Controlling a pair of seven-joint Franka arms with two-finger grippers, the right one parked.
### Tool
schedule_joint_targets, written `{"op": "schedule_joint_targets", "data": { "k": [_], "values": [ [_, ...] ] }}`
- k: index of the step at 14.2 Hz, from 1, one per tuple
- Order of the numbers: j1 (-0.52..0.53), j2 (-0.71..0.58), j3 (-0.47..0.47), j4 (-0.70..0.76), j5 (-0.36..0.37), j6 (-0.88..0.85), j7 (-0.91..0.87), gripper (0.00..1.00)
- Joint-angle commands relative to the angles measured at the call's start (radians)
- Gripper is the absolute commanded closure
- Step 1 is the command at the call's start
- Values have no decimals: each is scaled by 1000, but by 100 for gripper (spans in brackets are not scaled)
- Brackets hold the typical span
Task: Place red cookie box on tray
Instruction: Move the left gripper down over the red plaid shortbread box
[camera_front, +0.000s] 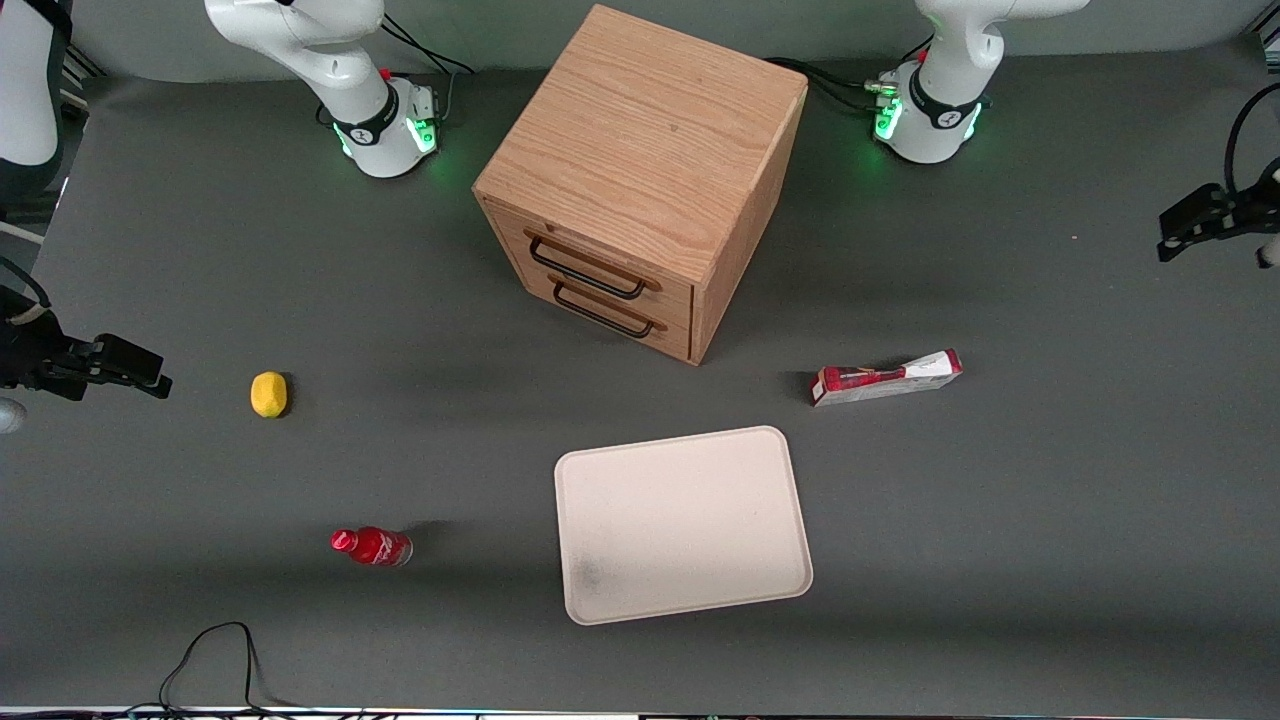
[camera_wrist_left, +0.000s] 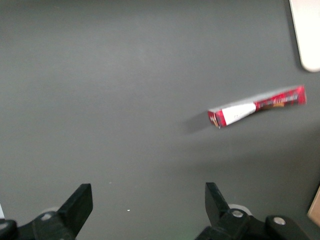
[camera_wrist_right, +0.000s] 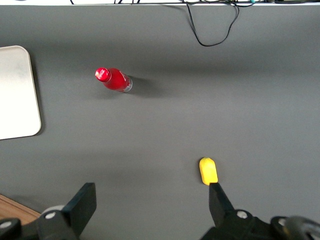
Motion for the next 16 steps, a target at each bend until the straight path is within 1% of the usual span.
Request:
{"op": "schedule_joint_targets", "data": {
  "k": [1,3,4,5,6,8,9,13,16],
  "values": [
    [-16,24,2,-74,8,37,142,0],
    [-24,39,2,-137,6,160,434,0],
    [-39,66,1,-139,6,166,535,0],
    [-59,89,-1,-143,5,173,581,0],
    [-70,111,-26,-145,3,177,601,0],
    [-73,146,-115,-145,5,186,609,1],
    [-80,172,-145,-140,5,192,609,2],
    [-135,277,-198,-153,6,283,615,2],
    [-148,341,-200,-208,5,439,644,4]
  ]
}}
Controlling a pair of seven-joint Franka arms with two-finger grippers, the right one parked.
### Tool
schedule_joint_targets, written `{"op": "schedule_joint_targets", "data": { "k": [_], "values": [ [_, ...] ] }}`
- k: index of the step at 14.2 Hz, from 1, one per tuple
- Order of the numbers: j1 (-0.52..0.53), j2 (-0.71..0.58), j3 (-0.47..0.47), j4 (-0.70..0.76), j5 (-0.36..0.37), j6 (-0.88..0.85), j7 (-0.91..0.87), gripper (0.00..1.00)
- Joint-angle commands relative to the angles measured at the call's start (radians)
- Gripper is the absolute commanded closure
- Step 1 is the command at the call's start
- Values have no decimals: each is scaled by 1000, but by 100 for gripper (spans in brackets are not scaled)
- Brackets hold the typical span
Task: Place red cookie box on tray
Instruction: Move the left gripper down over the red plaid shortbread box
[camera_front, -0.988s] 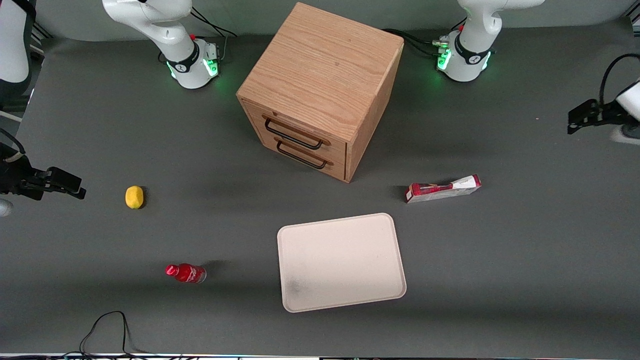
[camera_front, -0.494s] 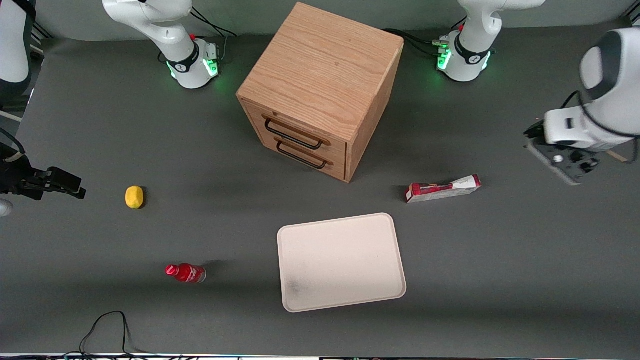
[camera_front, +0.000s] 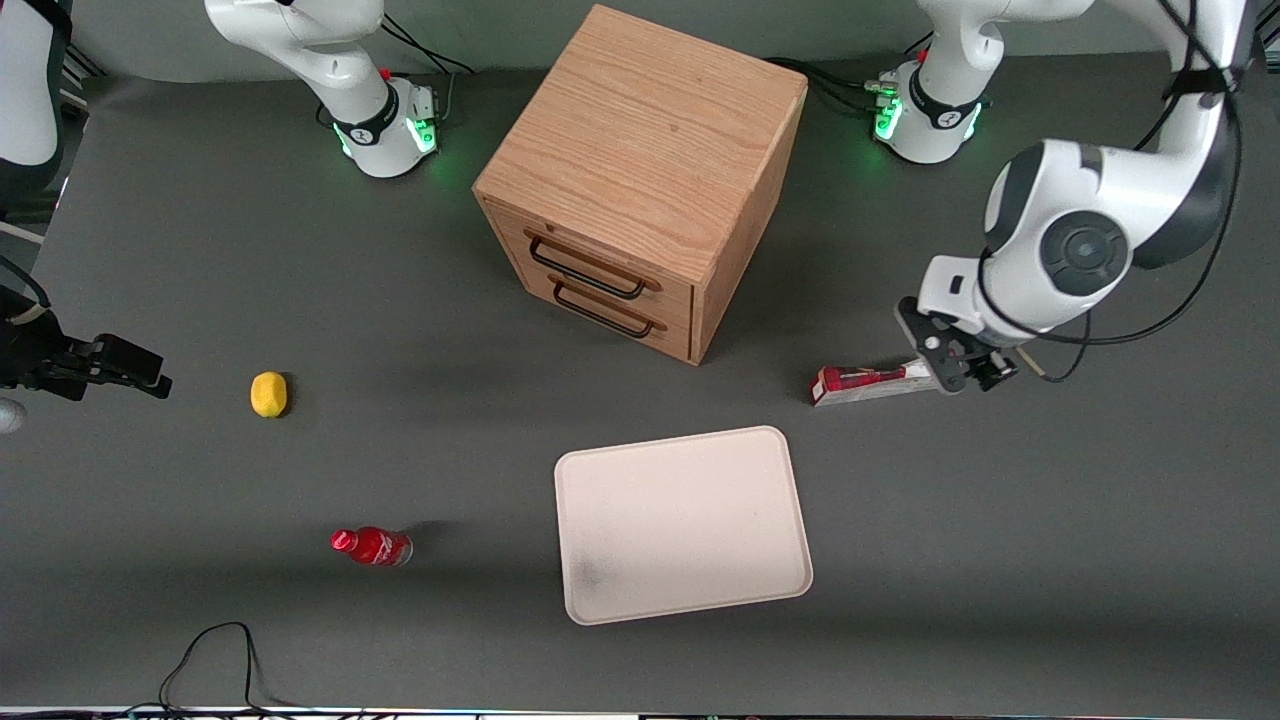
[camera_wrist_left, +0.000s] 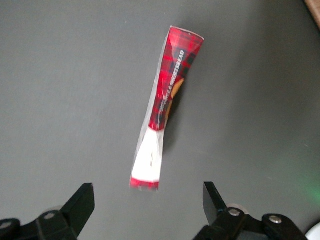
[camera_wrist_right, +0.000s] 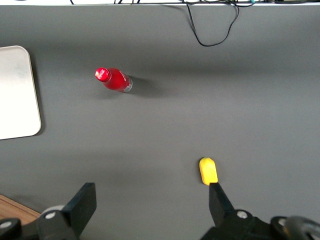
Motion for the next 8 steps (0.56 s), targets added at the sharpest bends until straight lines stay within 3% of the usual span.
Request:
{"op": "schedule_joint_targets", "data": {
  "k": [1,8],
  "values": [
    [-19,65,11,-42,6,147,42,4],
    [-36,148,11,-145,6,405,63,5]
  ]
}}
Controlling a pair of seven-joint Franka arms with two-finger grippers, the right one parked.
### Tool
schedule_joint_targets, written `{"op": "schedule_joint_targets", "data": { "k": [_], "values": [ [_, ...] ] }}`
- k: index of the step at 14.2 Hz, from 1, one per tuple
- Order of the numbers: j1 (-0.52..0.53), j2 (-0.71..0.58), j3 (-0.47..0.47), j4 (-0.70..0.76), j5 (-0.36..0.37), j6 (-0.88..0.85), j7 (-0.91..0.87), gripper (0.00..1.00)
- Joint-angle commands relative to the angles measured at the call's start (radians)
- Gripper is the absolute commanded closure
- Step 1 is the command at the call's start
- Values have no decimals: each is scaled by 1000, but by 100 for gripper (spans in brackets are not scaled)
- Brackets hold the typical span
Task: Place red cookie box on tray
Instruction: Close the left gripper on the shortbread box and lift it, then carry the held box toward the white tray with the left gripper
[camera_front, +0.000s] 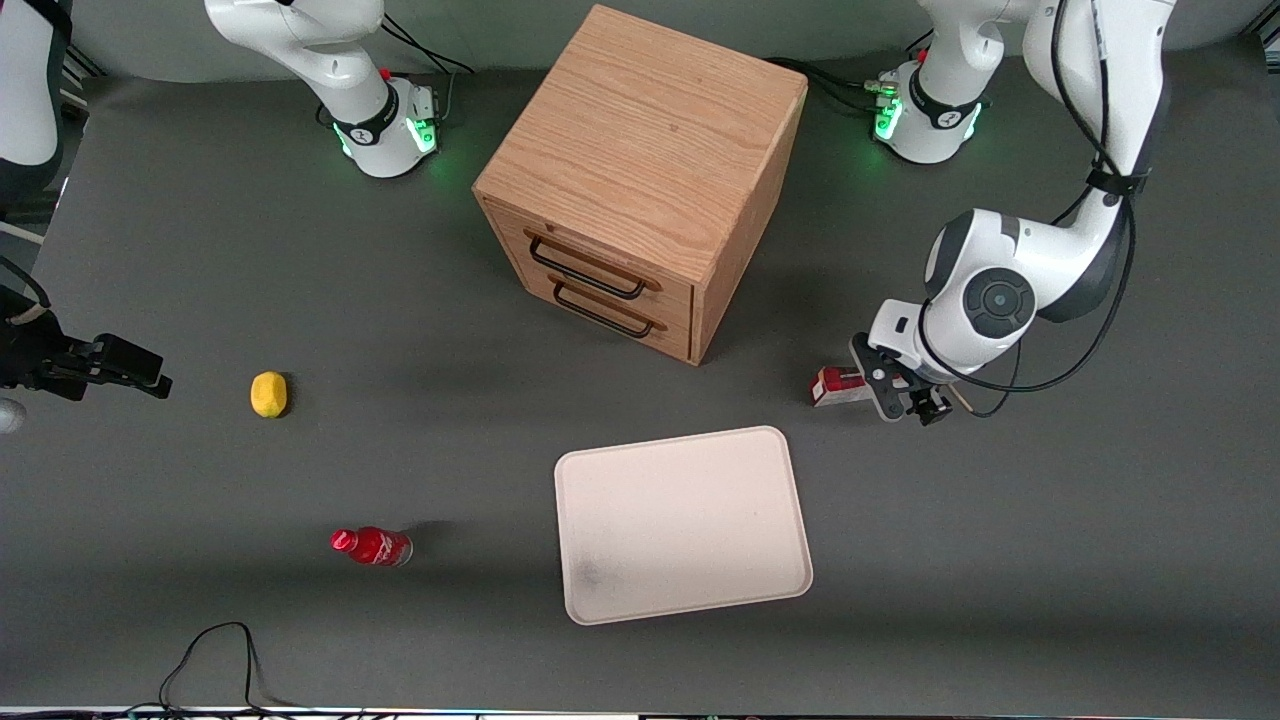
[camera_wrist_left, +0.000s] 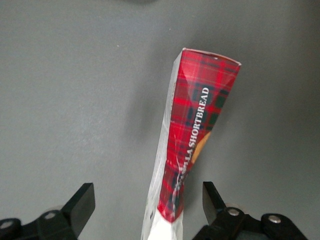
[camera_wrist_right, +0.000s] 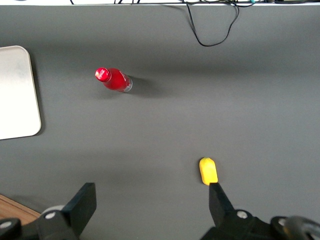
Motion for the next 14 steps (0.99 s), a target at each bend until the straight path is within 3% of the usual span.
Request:
{"op": "schedule_joint_targets", "data": {
  "k": [1,3,4,5,6,7,11,14],
  "values": [
    [-12,-3,10,-70,5,106,29,5],
    [-9,2,10,-102,5,144,31,11],
    [-9,2,10,-102,5,141,34,27],
    [-7,2,10,-102,7,138,62,58],
    [-4,2,10,-102,5,134,101,95],
    [-3,-1,10,-102,5,128,112,100],
    [1,-12,12,-101,4,120,115,100],
    [16,-52,12,-56,2,22,110,100]
  ]
}}
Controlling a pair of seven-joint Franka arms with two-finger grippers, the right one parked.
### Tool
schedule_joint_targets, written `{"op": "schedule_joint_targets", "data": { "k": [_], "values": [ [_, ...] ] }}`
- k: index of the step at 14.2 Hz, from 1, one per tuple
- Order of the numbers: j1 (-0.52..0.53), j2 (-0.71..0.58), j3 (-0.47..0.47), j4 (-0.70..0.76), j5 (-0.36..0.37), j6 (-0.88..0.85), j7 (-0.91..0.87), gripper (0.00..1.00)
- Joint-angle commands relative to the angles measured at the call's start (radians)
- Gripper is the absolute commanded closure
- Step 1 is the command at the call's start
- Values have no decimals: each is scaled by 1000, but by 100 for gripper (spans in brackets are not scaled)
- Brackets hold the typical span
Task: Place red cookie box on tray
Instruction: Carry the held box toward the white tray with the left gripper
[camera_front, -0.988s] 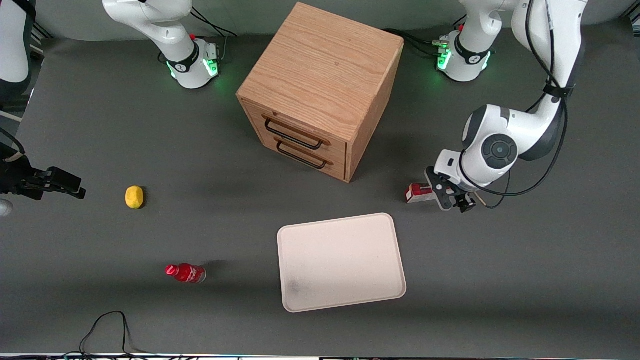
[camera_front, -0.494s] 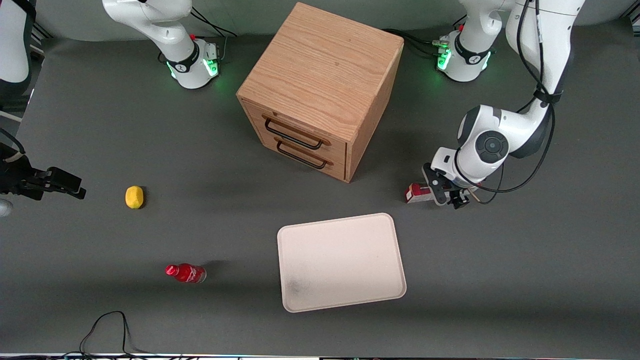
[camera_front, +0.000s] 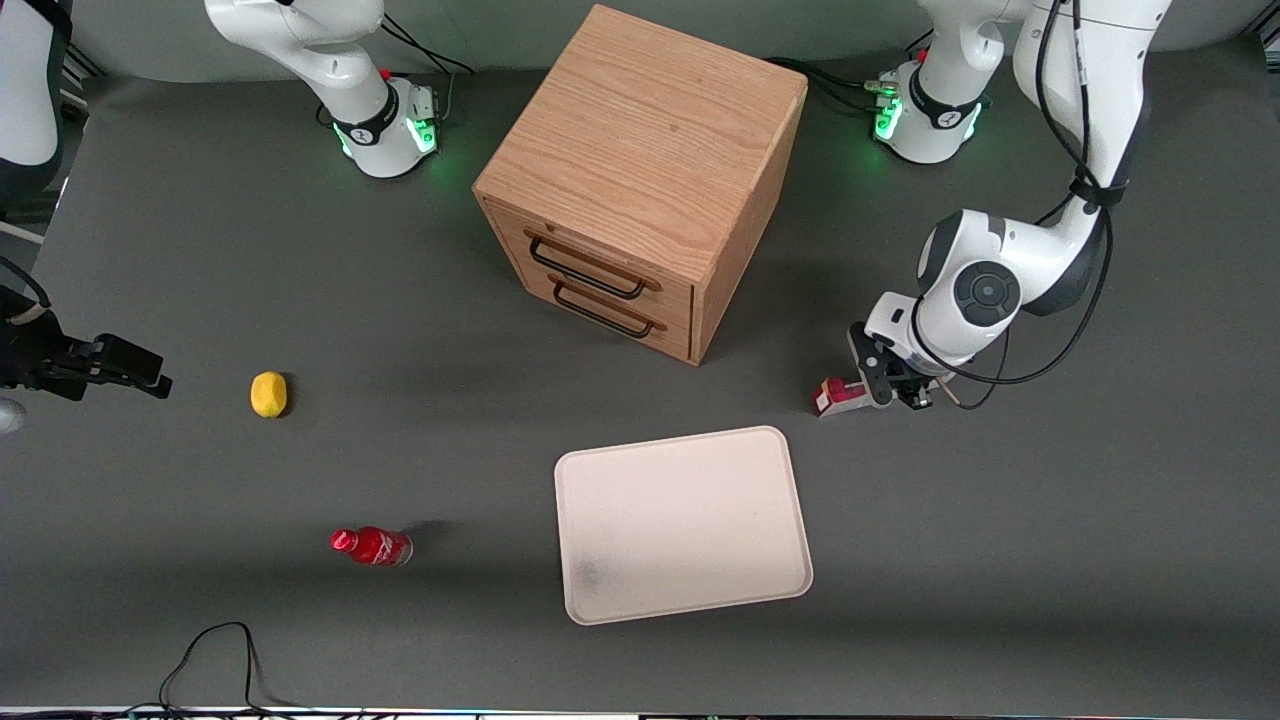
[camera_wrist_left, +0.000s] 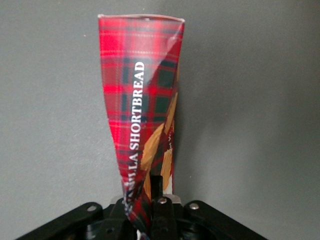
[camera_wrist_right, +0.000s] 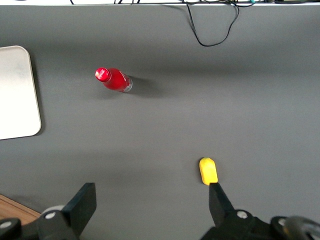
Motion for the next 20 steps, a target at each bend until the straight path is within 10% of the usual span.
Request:
{"op": "schedule_joint_targets", "data": {
  "k": [1,5,13,20],
  "values": [
    [23,-71,5,67,-7,-152,16,100],
    [32,-76,29,312,-167,-446,-105,100],
    [-71,167,23,847,-159,-623,-1059,100],
    [-209,525,31,1176,-90,-543,-1489,100]
  ]
}}
